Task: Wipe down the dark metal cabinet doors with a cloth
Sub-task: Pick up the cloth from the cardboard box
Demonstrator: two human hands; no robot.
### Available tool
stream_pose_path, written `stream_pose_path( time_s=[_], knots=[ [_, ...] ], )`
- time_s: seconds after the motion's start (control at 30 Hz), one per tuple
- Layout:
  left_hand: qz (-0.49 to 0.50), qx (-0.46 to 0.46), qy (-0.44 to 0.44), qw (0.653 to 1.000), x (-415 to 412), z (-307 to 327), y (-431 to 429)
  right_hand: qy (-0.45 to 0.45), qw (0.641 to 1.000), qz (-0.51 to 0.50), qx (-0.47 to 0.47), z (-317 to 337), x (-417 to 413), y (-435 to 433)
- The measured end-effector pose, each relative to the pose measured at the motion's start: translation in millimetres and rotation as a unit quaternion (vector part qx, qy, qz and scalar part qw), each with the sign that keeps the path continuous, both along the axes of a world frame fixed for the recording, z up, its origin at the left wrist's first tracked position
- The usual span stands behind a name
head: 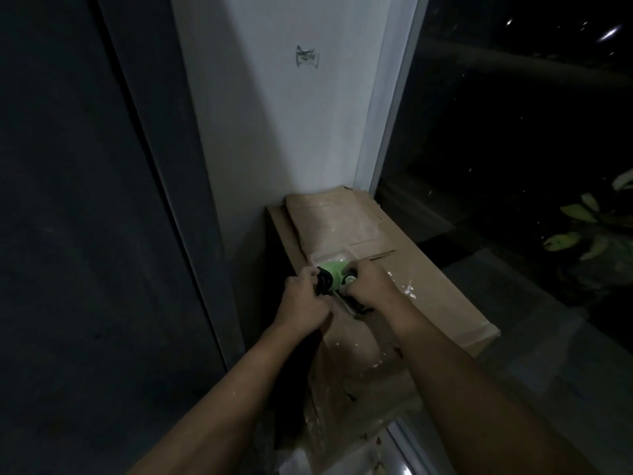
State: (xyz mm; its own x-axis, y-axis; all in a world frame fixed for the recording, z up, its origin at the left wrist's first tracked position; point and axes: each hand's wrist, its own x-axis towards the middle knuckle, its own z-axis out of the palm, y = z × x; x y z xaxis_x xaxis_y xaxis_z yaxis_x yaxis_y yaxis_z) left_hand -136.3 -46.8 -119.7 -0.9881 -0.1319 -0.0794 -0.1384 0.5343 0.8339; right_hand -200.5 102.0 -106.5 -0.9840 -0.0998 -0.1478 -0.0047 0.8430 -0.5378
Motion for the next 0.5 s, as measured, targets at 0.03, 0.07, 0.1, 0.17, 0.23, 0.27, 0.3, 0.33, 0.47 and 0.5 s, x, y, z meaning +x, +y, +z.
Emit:
stream_pose_path(
  time_s=[0.03, 0.07, 0.1, 0.17, 0.23, 0.27, 0.3, 0.33, 0.47, 0.5],
  knots=[
    [-0.001, -0.001, 0.005, 1.000, 0, -1, 0, 0.012, 1.000, -0.011, -0.021, -1, 1, 2],
    [0.000, -0.001, 0.010, 1.000, 0, 0, 0, 0.026, 0.999, -0.019, -0.040, -2, 1, 5],
    [0.002, 0.003, 0.015, 1.000, 0, 0, 1, 0.039, 0.998, -0.025, -0.050, -3, 1, 7],
    [0.003, 0.005, 0.025, 1.000, 0, 3, 2, 0.068, 0.995, -0.030, -0.064, 0, 2, 13],
    [0.002, 0.011, 0.047, 0.999, 0, 8, 4, 0.105, 0.989, -0.041, -0.099, 7, 2, 20],
    [0.003, 0.018, 0.058, 0.998, 0, 10, 6, 0.123, 0.983, -0.053, -0.129, 11, 2, 24],
    [0.003, 0.024, 0.068, 0.997, -1, 13, 7, 0.138, 0.975, -0.067, -0.161, 16, 3, 28],
    [0.005, 0.025, 0.073, 0.997, -1, 18, 9, 0.148, 0.967, -0.077, -0.195, 21, 4, 33],
    [-0.016, 0.026, 0.125, 0.992, 7, 40, 20, 0.133, 0.917, -0.088, -0.365, 47, 17, 49],
    [-0.028, 0.021, 0.150, 0.988, 12, 50, 23, 0.116, 0.902, -0.082, -0.408, 56, 23, 52]
  ],
)
